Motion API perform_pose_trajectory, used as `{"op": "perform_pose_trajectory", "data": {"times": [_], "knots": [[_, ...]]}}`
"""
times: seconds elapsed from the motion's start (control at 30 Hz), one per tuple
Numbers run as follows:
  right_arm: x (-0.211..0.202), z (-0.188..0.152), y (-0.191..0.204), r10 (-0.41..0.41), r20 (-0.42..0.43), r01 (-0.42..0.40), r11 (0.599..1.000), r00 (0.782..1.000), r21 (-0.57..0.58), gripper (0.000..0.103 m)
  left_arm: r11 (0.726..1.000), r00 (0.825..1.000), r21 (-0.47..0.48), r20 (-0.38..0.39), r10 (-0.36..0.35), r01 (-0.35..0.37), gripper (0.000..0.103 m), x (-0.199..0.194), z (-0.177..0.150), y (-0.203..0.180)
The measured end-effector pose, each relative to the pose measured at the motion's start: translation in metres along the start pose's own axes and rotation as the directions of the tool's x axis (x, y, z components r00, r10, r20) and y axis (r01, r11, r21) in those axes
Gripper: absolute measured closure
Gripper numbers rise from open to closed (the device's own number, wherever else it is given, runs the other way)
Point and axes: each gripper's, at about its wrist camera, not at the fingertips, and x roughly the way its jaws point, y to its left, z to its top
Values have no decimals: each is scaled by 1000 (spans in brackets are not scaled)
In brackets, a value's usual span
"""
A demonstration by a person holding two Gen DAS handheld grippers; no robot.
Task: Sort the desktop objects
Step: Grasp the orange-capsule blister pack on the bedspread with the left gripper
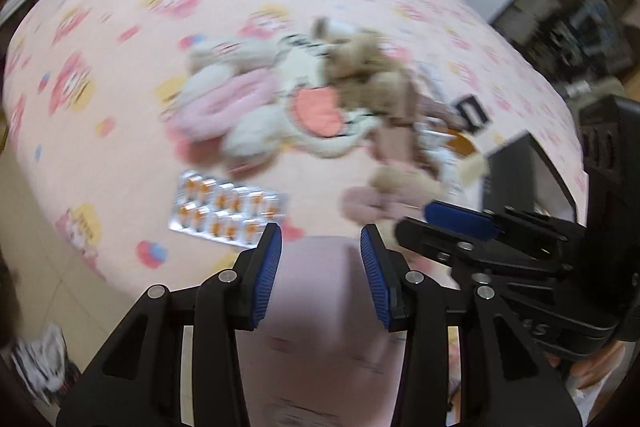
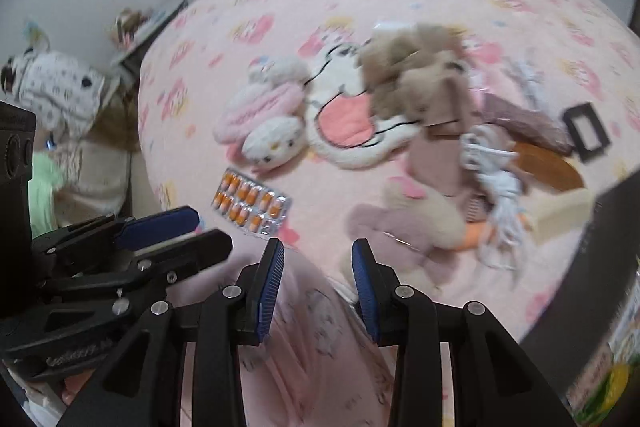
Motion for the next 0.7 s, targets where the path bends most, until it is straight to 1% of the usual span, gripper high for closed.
{"op": "perform_pose_trajectory", "data": {"times": [0.07,0.17,0.23,0.33,0.4,0.43,0.5,0.57,0.63,0.67,0.7], "knots": [[14,6,1,17,-41,-16,1000,999,9,71,999,1000,-47,-4,14,-14,61,9,0,22],[38,15,-3,61,-112,-54,997,992,59,71,995,1000,-92,-19,24,-25,60,24,2,49],[57,22,-8,99,-166,-81,990,981,112,71,992,999,-119,-27,32,-35,55,36,5,63],[84,30,-14,136,-247,-97,982,959,164,69,988,998,-150,-49,30,-37,54,55,9,82],[102,33,-17,154,-299,-100,977,942,187,65,986,997,-158,-67,39,-50,54,64,13,87],[109,34,-17,152,-318,-94,977,936,190,64,985,996,-163,-78,40,-53,53,70,15,91],[120,36,-16,123,-348,-62,982,929,180,64,985,994,-172,-109,4,-23,49,82,17,96],[128,37,-10,68,-363,-18,990,930,139,62,985,993,-175,-121,-6,-15,47,89,18,97],[135,37,3,-9,-365,38,997,931,73,61,986,992,-166,-122,-7,-13,43,92,18,94],[136,37,7,-30,-358,52,997,933,50,61,988,993,-155,-122,0,-19,43,91,17,92],[136,37,7,-24,-358,47,997,933,56,61,989,993,-145,-120,8,-26,43,91,16,89]]}}
